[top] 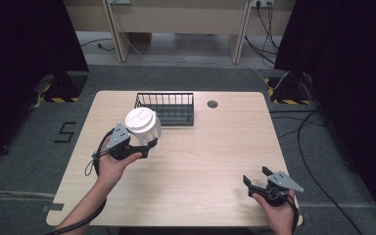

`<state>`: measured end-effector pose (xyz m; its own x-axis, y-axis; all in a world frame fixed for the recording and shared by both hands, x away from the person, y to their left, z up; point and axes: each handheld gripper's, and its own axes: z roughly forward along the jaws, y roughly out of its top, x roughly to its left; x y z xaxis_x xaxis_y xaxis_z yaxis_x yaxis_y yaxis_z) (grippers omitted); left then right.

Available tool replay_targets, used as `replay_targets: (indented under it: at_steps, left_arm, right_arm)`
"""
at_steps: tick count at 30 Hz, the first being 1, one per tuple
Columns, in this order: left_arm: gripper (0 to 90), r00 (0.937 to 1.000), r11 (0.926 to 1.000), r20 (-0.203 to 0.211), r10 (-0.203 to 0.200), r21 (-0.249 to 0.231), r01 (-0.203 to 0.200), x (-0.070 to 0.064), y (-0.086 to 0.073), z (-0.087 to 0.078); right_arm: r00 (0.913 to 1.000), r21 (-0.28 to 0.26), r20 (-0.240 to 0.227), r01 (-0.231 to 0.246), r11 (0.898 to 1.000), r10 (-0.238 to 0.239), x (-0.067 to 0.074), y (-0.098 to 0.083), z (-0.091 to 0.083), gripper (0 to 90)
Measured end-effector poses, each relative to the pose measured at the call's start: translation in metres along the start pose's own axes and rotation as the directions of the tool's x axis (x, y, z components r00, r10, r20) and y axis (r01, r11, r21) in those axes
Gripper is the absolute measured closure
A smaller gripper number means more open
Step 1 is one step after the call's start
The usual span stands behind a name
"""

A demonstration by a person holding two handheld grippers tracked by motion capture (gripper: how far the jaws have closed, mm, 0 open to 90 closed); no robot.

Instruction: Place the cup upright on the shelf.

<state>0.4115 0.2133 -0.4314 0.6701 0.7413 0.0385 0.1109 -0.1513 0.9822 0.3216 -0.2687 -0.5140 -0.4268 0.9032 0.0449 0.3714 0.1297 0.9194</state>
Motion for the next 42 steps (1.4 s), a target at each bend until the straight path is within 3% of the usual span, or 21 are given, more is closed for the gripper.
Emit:
replay_targets:
  at_steps: [42]
  left_arm:
    - [17.4,0.9981,0.9999,-0.062,0.008,-0.007,-0.009,0.028,0.035,0.043]
  right_arm:
    - [1.0,-0.004,-0.002,0.0,1.0,0.0,-0.002,0.0,0.0,16.0]
